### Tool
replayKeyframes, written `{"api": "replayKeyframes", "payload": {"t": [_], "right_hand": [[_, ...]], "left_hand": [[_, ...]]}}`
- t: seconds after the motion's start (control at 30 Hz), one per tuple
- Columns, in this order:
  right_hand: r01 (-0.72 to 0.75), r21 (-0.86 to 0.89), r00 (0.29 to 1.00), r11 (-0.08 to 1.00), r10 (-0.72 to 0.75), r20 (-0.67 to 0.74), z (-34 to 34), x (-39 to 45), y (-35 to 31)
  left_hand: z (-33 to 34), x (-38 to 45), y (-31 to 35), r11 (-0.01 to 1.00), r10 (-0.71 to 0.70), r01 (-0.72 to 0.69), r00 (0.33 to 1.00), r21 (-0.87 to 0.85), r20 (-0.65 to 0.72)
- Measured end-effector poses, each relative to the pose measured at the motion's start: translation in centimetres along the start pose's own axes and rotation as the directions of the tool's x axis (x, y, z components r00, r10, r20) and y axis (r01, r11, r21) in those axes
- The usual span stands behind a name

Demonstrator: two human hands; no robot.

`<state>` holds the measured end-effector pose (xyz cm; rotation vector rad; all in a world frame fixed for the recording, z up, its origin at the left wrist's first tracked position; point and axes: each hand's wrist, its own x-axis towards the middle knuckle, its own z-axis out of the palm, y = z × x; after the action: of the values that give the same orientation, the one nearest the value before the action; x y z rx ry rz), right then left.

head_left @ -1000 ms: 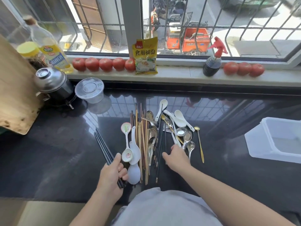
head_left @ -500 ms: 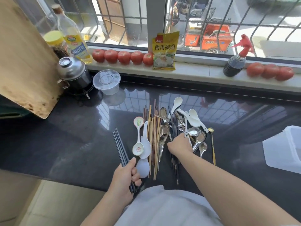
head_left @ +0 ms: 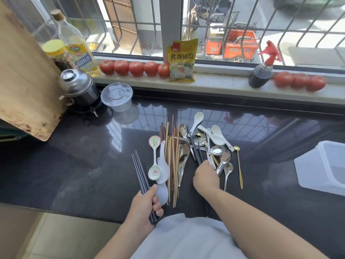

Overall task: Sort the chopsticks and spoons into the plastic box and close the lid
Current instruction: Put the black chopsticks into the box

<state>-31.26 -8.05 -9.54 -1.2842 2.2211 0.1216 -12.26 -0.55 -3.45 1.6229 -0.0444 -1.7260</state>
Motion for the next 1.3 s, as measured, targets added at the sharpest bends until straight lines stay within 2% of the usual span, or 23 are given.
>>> {"api": "replayKeyframes", "payload": {"t": [0.13, 0.23, 0.27, 0.33, 0.4, 0.5, 0.6, 0.67, 0.7, 0.77, 0.83, 0.9, 0.97, 1.03, 1.07, 1.13, 1.23, 1.3], "right_hand": [[-0.095, 0.200, 0.991, 0.975, 0.073, 0.115, -1.8, 1.8, 0.8], [-0.108, 0.402, 0.978, 0.909, 0.024, 0.209, -3.0, 2.2, 1.8], [-0.123, 0.512, 0.976, 0.850, 0.010, 0.217, -3.3, 2.0, 2.0], [-0.254, 0.718, 0.956, 0.648, 0.058, 0.286, -3.9, 1.6, 2.6], [-0.320, 0.805, 0.940, 0.500, 0.060, 0.337, -4.6, 1.3, 3.3], [-0.306, 0.899, 0.946, 0.314, -0.003, 0.324, -5.9, 0.7, 4.5], [-0.393, 0.917, 0.913, 0.074, -0.092, 0.398, -6.4, -1.1, 5.8], [-0.487, 0.873, 0.867, -0.019, -0.132, 0.481, -5.8, -2.6, 6.3], [-0.523, 0.852, 0.848, -0.029, -0.116, 0.517, -5.4, -3.2, 6.3], [-0.526, 0.851, 0.851, 0.013, 0.019, 0.525, -5.1, -4.0, 6.5], [-0.448, 0.891, 0.888, 0.076, 0.154, 0.434, -5.9, -4.1, 6.5], [-0.360, 0.932, 0.916, 0.033, 0.199, 0.347, -7.5, -3.8, 6.2], [-0.295, 0.948, 0.944, -0.122, 0.115, 0.309, -9.4, -3.8, 5.1], [-0.305, 0.907, 0.951, -0.290, -0.042, 0.307, -11.0, -4.3, 3.2], [-0.327, 0.889, 0.945, -0.320, -0.111, 0.308, -11.6, -4.4, 2.2], [-0.384, 0.885, 0.919, -0.263, -0.205, 0.338, -11.9, -4.5, 0.4], [-0.440, 0.897, 0.883, -0.040, -0.200, 0.425, -10.1, -6.0, -0.7], [-0.492, 0.858, 0.826, 0.144, -0.232, 0.513, -7.1, -8.7, 0.3]], "left_hand": [[0.4, 0.2, 0.0, 1.000, 0.006, -0.007, 1.000, 0.026, 0.019], [0.6, 0.4, 0.2, 1.000, -0.002, 0.001, 1.000, 0.029, 0.018], [0.6, 0.6, 0.3, 0.999, -0.002, 0.001, 1.000, 0.032, 0.017], [0.7, 0.8, 0.4, 0.999, 0.000, -0.001, 1.000, 0.042, 0.019], [1.1, 0.8, 0.7, 0.999, 0.005, -0.006, 1.000, 0.051, 0.030], [2.2, 0.3, 1.2, 0.998, 0.010, -0.014, 0.998, 0.056, 0.067], [3.1, -0.1, 1.5, 0.998, 0.008, -0.014, 0.994, 0.054, 0.109], [3.5, -0.2, 1.5, 0.998, 0.001, -0.008, 0.992, 0.054, 0.129], [3.6, -0.3, 1.5, 0.999, -0.005, -0.002, 0.990, 0.054, 0.138], [3.8, -0.5, 1.6, 0.998, -0.013, 0.003, 0.987, 0.063, 0.158], [3.9, -0.7, 1.5, 0.997, -0.013, -0.002, 0.984, 0.082, 0.179], [4.1, -1.1, 1.7, 0.994, -0.018, -0.004, 0.977, 0.106, 0.212], [4.7, -1.5, 2.0, 0.992, -0.038, 0.004, 0.962, 0.125, 0.271], [5.6, -2.3, 2.2, 0.988, -0.071, 0.019, 0.940, 0.155, 0.333], [5.9, -2.5, 2.2, 0.984, -0.086, 0.024, 0.929, 0.174, 0.361], [6.5, -2.7, 2.0, 0.979, -0.096, 0.015, 0.914, 0.203, 0.395], [6.3, -2.6, 1.5, 0.980, -0.081, 0.009, 0.932, 0.199, 0.354], [5.7, -2.2, 1.3, 0.984, -0.076, 0.023, 0.951, 0.177, 0.300]]}}
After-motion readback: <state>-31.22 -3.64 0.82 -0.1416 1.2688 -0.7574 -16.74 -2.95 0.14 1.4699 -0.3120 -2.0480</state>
